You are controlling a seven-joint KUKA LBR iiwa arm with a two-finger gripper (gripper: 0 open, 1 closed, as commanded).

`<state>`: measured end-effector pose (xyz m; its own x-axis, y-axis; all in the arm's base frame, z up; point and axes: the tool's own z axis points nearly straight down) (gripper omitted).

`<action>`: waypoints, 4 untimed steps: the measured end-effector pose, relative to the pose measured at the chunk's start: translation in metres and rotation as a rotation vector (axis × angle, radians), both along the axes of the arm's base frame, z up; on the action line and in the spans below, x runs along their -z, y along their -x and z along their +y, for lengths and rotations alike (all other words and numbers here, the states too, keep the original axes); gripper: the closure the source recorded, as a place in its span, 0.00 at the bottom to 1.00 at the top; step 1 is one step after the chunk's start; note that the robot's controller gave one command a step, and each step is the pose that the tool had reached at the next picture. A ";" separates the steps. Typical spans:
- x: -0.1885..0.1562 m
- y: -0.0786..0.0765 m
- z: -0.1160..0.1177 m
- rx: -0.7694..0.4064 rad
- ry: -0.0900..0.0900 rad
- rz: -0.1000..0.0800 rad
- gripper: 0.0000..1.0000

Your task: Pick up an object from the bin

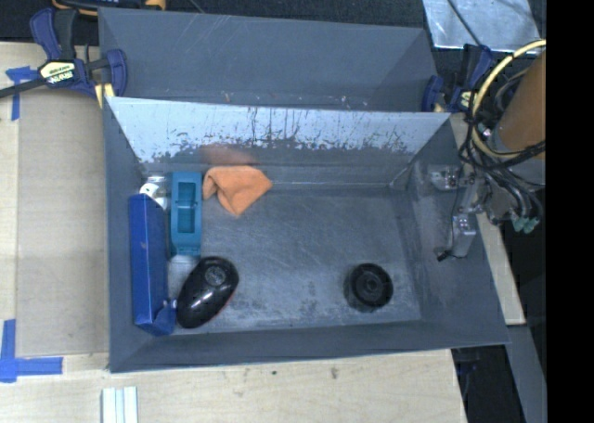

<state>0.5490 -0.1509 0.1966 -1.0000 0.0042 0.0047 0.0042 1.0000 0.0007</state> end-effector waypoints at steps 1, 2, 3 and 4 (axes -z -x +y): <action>-0.005 -0.002 0.001 -0.004 0.002 -0.009 0.00; 0.066 0.034 0.031 -0.020 0.002 -0.011 0.00; 0.063 0.058 0.066 0.012 0.001 -0.007 0.00; 0.056 0.047 0.059 0.035 0.002 -0.009 0.00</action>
Offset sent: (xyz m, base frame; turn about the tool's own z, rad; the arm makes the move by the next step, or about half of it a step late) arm -0.0663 0.0580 -0.1266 -0.0341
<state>0.5020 -0.0914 0.1410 -0.9992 0.0394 -0.0040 0.0394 0.9992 -0.0007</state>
